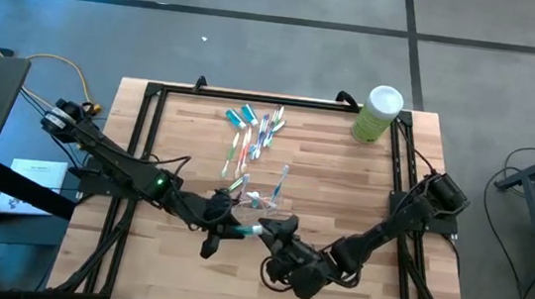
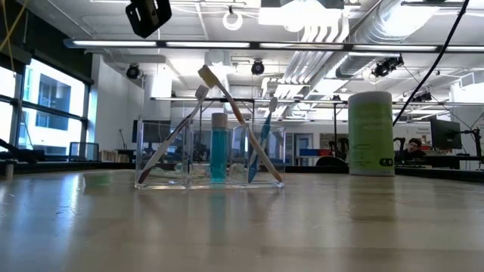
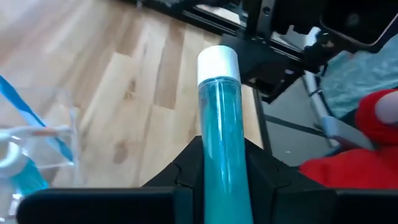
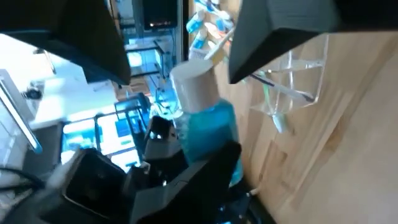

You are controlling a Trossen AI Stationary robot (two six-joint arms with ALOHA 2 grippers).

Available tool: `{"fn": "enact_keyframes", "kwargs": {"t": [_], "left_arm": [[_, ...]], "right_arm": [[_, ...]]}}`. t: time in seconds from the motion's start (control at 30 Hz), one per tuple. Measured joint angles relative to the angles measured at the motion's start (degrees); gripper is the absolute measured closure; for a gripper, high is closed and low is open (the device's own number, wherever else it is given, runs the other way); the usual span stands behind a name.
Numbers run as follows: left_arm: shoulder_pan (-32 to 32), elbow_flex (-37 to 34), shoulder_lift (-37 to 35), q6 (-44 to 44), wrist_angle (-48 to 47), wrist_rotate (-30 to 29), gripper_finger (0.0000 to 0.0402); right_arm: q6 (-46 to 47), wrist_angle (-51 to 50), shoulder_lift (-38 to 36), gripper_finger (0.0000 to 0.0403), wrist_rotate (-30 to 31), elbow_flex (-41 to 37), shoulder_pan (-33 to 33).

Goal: Pick & Place toothbrushing station
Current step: Put the blue mouthwash into the transparent organizer

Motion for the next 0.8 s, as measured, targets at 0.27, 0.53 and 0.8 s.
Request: {"fn": "enact_keyframes", "kwargs": {"t": [0.27,0.53,0.8], "left_arm": [[-3.73,0.0,-0.32,6.31,0.25,-12.83,0.0334],[-5.88,0.0,-1.42,9.2,1.85,-15.35,0.0333],[-4.22,0.0,-1.49,14.24,7.15,-15.46,0.0333]], "right_arm": [[3.22,-3.58,-1.33,0.0075,13.12,-0.07,4.46],[46.6,-37.33,-16.59,0.0088,1.17,-0.08,5.43],[60.13,-18.69,-25.61,0.0092,-1.22,-15.59,1.48]]}}
